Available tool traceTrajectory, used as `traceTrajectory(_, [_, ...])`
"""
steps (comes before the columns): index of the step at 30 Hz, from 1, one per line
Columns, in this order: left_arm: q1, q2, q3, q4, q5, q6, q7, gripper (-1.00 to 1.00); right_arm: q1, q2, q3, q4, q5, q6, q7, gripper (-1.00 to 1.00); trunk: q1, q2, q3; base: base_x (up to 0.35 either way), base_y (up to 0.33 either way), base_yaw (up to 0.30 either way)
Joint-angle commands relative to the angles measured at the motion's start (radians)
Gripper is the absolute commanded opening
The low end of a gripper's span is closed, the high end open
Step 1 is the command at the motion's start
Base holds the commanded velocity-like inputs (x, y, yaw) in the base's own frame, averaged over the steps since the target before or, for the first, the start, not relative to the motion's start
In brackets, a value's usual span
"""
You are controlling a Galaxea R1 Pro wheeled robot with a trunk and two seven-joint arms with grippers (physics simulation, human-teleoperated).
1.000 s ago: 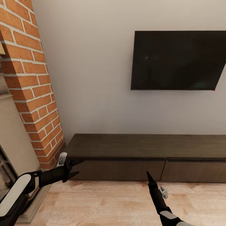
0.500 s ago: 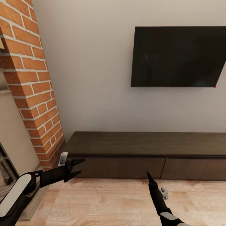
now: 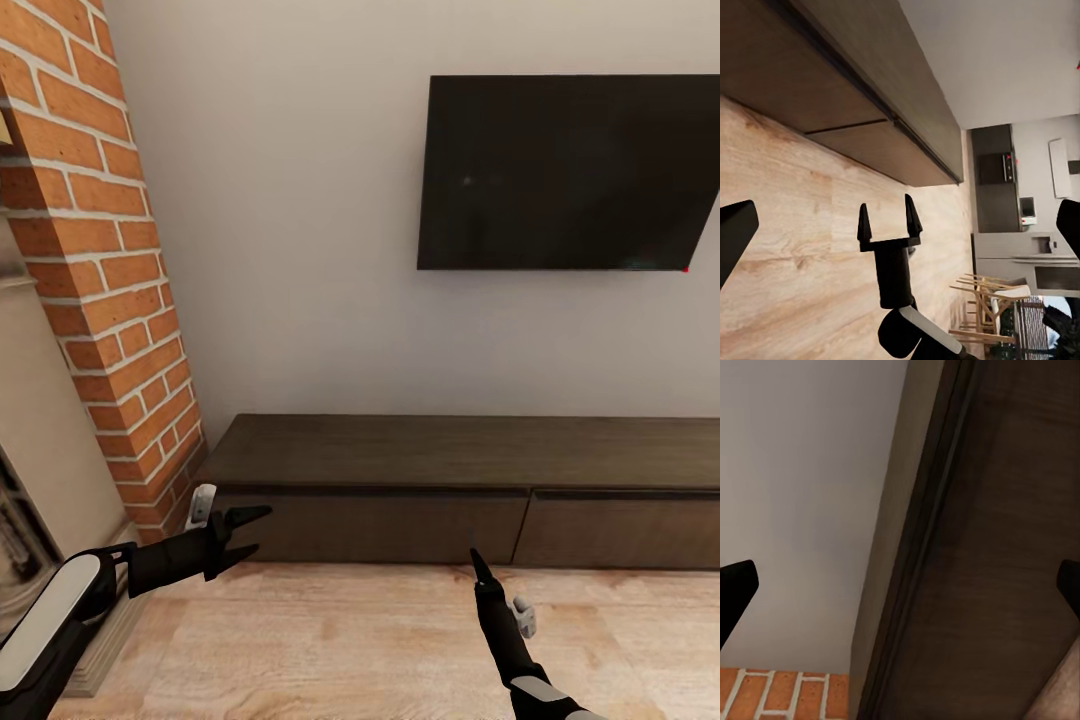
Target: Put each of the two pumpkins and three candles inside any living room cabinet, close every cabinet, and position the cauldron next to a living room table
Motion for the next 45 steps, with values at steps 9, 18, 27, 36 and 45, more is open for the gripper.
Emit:
traceTrajectory(9, [-0.001, 0.0, -0.01, -0.001, 0.02, 0.001, 0.01, 1.0, 0.0, 0.0, 0.008, 0.0, -0.005, -0.007, 0.001, 1.0, 0.03, -0.056, -0.026, 0.0, 0.0, 0.0])
traceTrajectory(18, [-0.001, 0.002, -0.012, 0.001, 0.045, 0.001, 0.01, 1.0, 0.0, 0.0, 0.008, 0.0, -0.005, -0.007, 0.001, 1.0, 0.065, -0.119, -0.054, 0.0, 0.0, 0.0])
traceTrajectory(27, [-0.001, 0.001, -0.016, -0.001, 0.046, 0.001, 0.01, 1.0, 0.0, 0.0, 0.008, 0.0, -0.005, -0.007, 0.001, 1.0, 0.096, -0.175, -0.079, 0.0, 0.0, 0.0])
traceTrajectory(36, [0.001, 0.002, -0.016, 0.001, 0.081, 0.001, 0.011, 1.0, 0.0, 0.0, 0.008, 0.0, -0.005, -0.007, 0.001, 1.0, 0.096, -0.175, -0.079, 0.0, 0.0, 0.0])
traceTrajectory(45, [0.002, 0.022, -0.016, 0.004, 0.087, 0.001, 0.011, 1.0, 0.0, 0.0, 0.008, 0.0, -0.005, -0.007, 0.001, 1.0, 0.096, -0.175, -0.079, 0.225, 0.0, 0.0])
